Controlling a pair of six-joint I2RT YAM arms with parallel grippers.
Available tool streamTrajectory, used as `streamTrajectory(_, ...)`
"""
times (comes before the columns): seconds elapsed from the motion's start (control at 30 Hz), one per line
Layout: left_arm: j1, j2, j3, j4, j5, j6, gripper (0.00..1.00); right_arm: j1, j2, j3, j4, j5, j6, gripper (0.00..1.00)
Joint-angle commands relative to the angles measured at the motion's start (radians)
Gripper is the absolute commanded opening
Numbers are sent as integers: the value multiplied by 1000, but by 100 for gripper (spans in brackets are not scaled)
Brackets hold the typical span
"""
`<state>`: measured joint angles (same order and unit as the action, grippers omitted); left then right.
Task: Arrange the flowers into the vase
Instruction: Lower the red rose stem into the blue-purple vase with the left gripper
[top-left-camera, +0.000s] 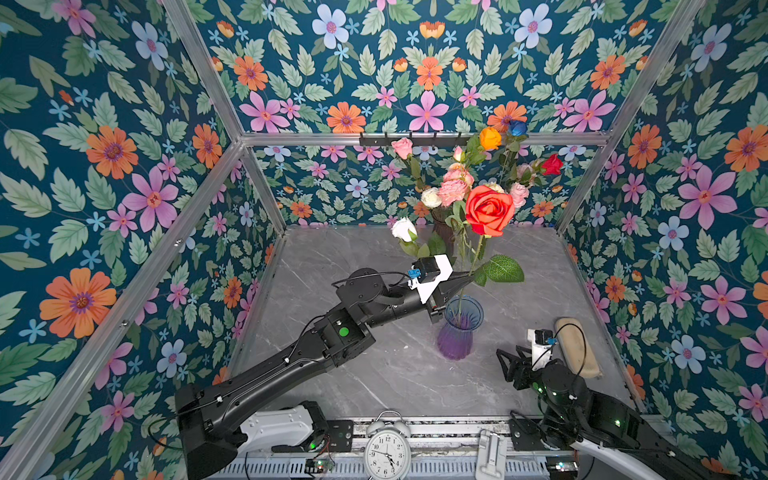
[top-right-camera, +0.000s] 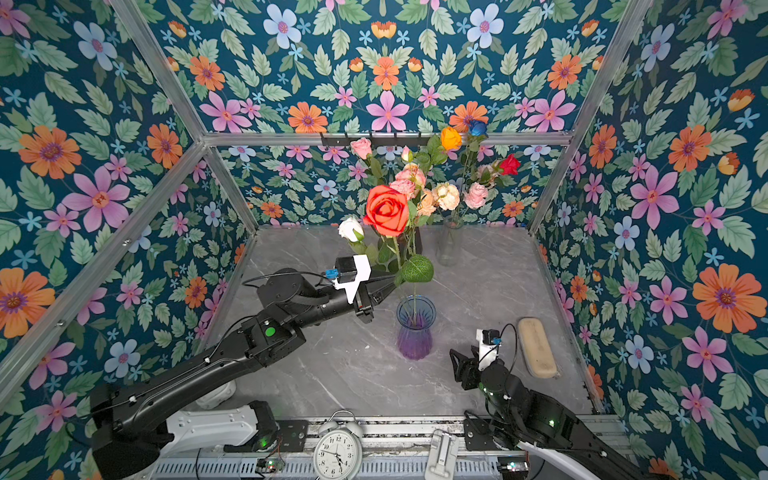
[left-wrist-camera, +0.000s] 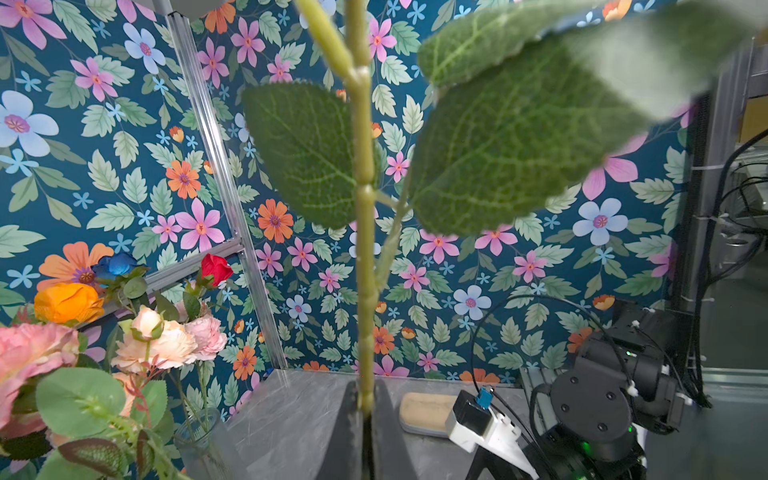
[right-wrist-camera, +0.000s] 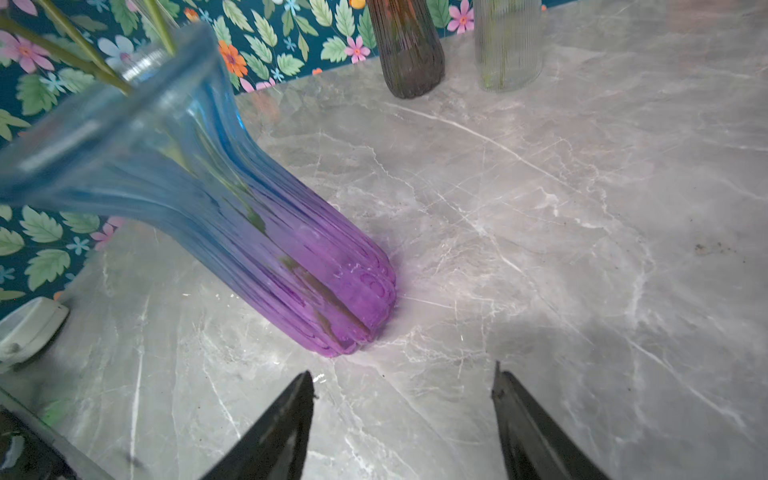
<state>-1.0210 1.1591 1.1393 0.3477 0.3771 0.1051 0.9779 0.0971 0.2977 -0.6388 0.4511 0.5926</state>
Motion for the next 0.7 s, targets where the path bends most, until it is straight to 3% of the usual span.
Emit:
streamTrajectory(0.0, 7, 8, -6, 46, 15, -29, 0, 0, 17, 0, 63, -25, -31, 70)
streamTrajectory(0.3, 31, 44, -23, 82, 54, -118, 0, 1, 29, -7, 79, -26, -31, 72)
streamTrajectory(0.67, 55, 89, 19, -53, 68, -180, 0, 0, 26, -11, 77, -37, -28, 71)
